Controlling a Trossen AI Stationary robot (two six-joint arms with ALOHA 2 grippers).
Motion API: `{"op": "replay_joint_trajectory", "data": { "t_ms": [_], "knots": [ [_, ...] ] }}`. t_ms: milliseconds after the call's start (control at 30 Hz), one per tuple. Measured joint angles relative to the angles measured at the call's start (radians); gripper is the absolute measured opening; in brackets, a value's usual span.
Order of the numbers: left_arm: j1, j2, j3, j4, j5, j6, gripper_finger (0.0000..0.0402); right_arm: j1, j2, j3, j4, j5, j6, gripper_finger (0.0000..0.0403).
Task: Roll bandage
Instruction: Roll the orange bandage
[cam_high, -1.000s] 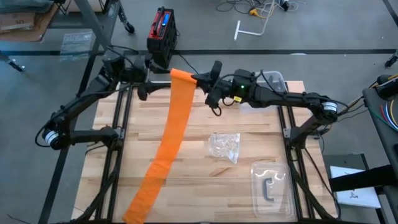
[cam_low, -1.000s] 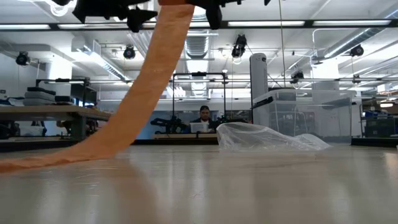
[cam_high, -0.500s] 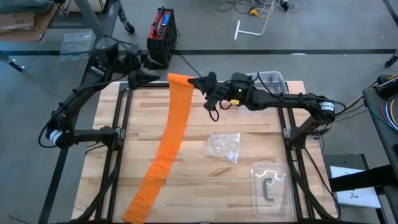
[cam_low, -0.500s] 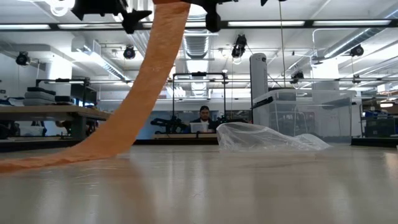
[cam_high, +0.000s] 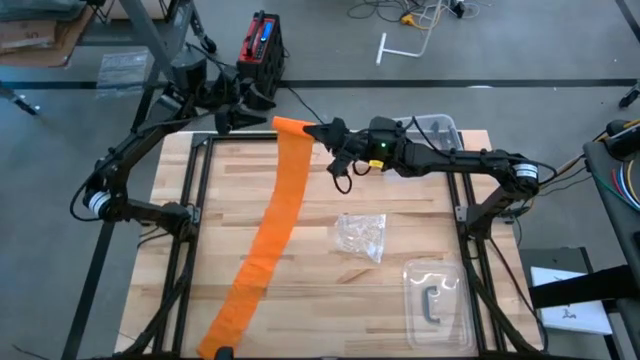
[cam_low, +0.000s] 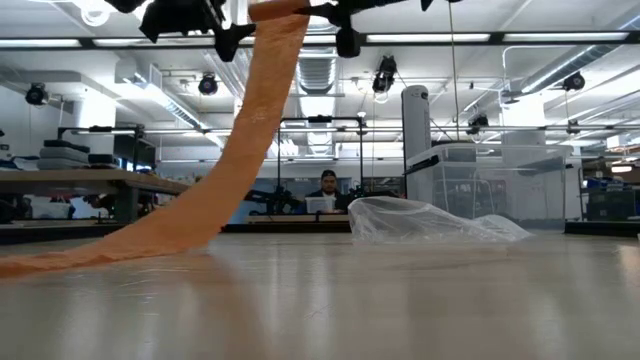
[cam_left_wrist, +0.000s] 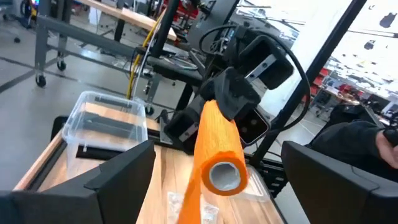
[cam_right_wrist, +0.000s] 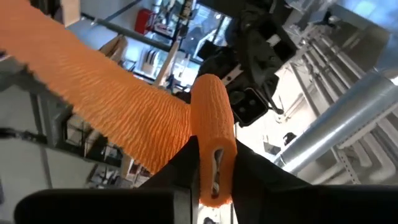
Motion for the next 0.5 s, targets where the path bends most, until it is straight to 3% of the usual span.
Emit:
{"op": "replay_joint_trajectory", "data": {
  "t_ms": [267,500],
  "knots": [
    [-0.039,0.024,0.001,0.010,0.002,0.000,0.0330,0.001,0.000,0.000,0.000,0.004,-0.072,0.0054],
    [-0.070,0.026,0.001,0.017,-0.020,0.064,0.0323,0.001,0.000,0.000,0.006,0.004,-0.034,0.0060]
  ]
}}
